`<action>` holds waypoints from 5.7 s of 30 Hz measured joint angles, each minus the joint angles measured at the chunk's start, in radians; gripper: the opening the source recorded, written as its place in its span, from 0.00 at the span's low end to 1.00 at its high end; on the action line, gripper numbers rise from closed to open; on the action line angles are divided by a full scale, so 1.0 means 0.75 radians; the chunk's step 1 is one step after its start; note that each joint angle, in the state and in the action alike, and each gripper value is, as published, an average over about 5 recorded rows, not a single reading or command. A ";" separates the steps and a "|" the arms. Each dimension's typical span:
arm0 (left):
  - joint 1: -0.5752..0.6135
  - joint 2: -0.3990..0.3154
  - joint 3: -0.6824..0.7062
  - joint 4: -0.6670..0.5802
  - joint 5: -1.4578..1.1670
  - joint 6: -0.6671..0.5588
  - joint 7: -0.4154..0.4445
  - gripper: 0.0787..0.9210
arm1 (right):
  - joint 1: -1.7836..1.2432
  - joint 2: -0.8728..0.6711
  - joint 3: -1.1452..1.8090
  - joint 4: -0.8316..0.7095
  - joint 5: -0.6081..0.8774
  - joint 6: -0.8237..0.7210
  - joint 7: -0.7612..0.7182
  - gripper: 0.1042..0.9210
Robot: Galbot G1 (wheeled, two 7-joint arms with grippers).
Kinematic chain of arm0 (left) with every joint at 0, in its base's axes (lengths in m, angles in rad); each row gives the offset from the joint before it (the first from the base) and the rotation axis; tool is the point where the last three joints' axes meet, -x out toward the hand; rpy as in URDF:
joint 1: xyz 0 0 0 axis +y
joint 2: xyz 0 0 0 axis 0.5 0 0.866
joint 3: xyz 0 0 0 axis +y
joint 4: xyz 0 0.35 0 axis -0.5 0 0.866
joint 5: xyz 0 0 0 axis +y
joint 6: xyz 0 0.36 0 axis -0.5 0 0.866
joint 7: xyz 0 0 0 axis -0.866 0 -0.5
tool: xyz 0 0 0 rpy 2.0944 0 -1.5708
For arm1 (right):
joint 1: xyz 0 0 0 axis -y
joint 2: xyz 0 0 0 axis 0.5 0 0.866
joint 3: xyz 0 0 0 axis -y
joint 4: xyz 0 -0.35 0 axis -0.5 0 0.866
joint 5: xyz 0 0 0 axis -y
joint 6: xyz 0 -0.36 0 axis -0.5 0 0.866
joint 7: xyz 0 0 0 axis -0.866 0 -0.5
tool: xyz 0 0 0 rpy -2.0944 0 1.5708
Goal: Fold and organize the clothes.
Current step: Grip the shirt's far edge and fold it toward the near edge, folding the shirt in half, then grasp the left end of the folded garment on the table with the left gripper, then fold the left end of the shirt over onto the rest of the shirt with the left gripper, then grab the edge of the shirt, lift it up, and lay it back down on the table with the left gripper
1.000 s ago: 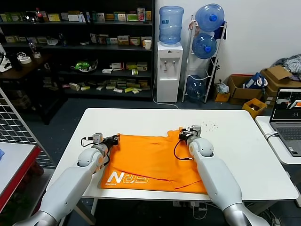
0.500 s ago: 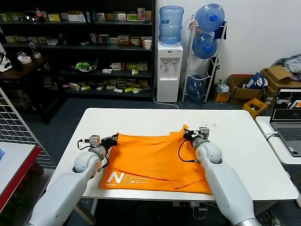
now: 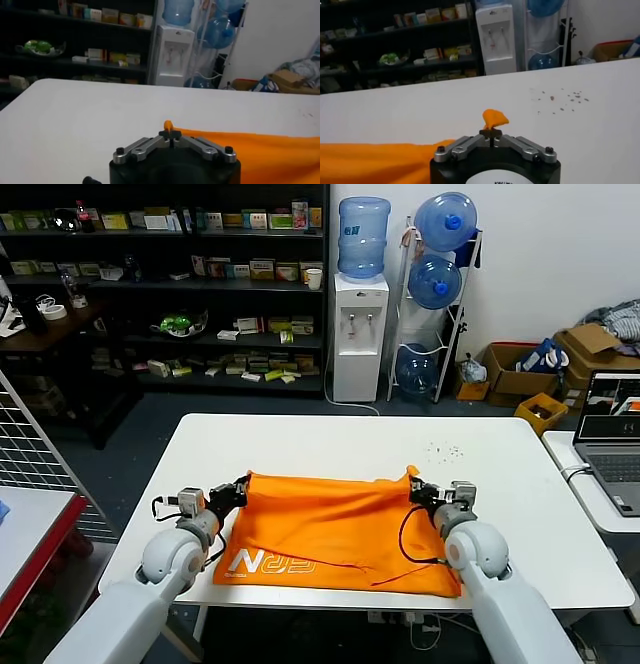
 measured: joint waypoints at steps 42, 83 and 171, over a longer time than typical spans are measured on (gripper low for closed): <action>0.448 -0.057 -0.153 -0.161 0.167 -0.105 0.013 0.88 | -0.652 -0.057 0.251 0.571 -0.052 -0.076 0.011 0.88; 0.487 -0.074 -0.230 -0.146 0.167 -0.228 0.002 0.05 | -0.676 -0.013 0.236 0.552 -0.095 -0.037 0.003 0.88; 0.530 0.011 -0.407 -0.228 -0.027 -0.022 -0.057 0.88 | -0.607 0.091 0.142 0.459 -0.181 0.010 0.003 0.88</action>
